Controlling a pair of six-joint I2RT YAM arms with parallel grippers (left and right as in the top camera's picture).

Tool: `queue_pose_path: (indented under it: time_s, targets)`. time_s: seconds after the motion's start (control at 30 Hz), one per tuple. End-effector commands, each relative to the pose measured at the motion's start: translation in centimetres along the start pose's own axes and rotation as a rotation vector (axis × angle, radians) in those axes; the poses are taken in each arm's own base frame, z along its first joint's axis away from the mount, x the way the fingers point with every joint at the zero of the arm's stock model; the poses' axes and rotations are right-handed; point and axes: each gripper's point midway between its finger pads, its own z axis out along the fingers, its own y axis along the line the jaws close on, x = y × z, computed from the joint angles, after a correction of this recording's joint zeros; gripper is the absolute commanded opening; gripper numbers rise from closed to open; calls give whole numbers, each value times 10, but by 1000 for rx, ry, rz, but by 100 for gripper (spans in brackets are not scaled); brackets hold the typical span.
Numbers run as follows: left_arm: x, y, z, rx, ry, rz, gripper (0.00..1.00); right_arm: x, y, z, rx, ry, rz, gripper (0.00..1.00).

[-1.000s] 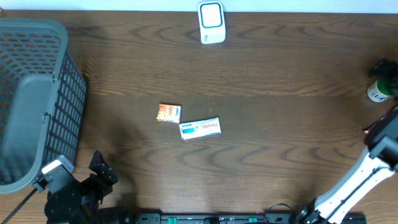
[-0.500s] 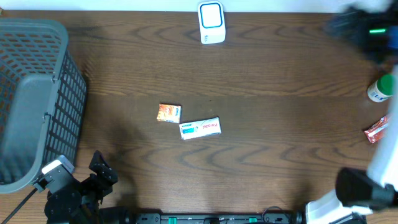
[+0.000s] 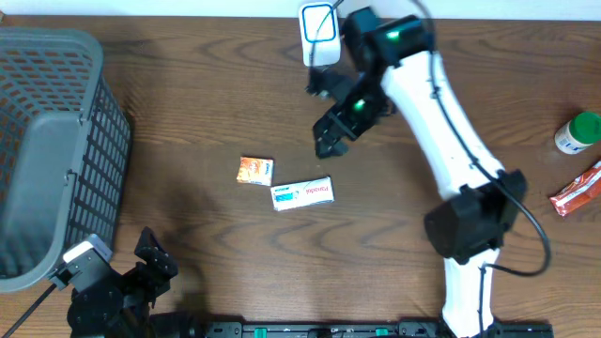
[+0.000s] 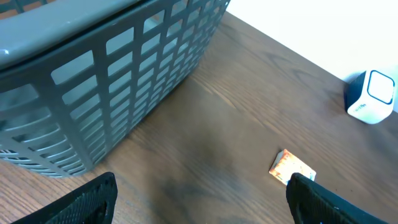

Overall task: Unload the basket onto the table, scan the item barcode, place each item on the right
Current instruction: 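Reach the right gripper down to the white Panadol box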

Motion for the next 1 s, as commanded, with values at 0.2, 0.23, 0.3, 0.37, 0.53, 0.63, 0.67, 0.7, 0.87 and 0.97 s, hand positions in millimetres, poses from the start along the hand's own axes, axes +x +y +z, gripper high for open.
queue_pose_path:
  time_s: [0.2,0.23,0.3,0.37,0.53,0.63,0.67,0.7,0.87,0.97]
  targets:
    - [0,2,0,-12,-4,-11,87,-29,10,80,-1,82,283,27]
    - [0,2,0,-12,-4,-11,87,-33,6,89,30,79,305,23]
    - [0,2,0,-12,-4,-11,87,-42,2,107,64,72,346,13]
    - [0,2,0,-12,-3,-10,87,-48,-1,124,90,69,383,1]
    - [0,2,0,-12,-3,-10,87,-46,-2,168,133,122,447,1]
    - [0,2,0,-12,-3,-10,87,-39,1,184,166,167,467,1]
    - [0,2,0,-12,-4,-11,87,-36,4,186,168,181,462,1]
    - [0,2,0,-12,-4,-11,87,-33,10,187,169,197,455,1]
    - [0,2,0,-12,-3,-10,87,1,42,186,154,371,285,1]
    - [0,2,0,-12,-3,-10,88,36,62,175,145,547,144,1]
